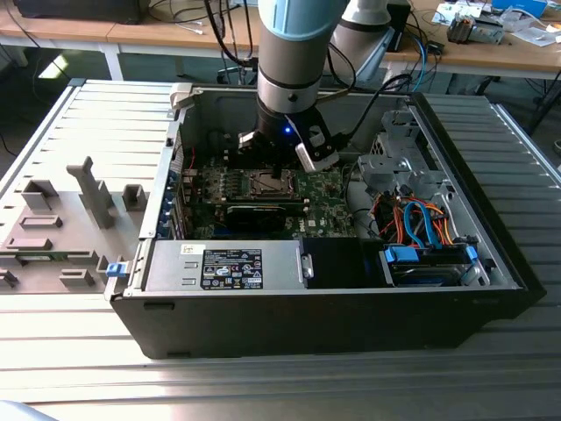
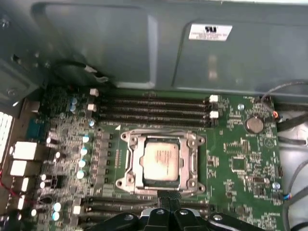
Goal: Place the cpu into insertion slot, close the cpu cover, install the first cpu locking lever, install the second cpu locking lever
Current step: 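Install the second cpu locking lever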
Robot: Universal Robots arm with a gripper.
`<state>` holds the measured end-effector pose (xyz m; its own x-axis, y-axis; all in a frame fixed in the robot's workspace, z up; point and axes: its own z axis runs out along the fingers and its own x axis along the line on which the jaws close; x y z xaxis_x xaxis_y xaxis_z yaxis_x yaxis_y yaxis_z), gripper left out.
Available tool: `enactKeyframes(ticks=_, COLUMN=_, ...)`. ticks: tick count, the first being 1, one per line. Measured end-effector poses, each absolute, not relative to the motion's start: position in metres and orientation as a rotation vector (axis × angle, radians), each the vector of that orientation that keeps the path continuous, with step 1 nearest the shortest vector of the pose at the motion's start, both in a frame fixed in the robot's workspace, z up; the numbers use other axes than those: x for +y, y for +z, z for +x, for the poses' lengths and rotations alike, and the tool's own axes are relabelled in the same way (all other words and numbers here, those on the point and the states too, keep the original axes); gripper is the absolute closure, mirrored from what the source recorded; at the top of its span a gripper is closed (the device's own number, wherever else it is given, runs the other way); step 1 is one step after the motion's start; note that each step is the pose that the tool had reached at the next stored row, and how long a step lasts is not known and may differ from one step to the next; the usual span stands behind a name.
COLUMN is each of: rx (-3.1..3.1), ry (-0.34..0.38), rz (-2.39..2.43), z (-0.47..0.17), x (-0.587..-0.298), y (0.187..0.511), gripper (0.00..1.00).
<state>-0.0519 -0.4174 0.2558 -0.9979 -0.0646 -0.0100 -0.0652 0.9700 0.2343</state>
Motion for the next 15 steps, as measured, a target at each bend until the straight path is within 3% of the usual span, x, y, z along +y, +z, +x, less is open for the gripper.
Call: enactKeyframes(ticks=15, rx=3.116, ry=0.371, rz=-0.103, z=-0.052, x=-0.454, y=0.255, gripper=0.89)
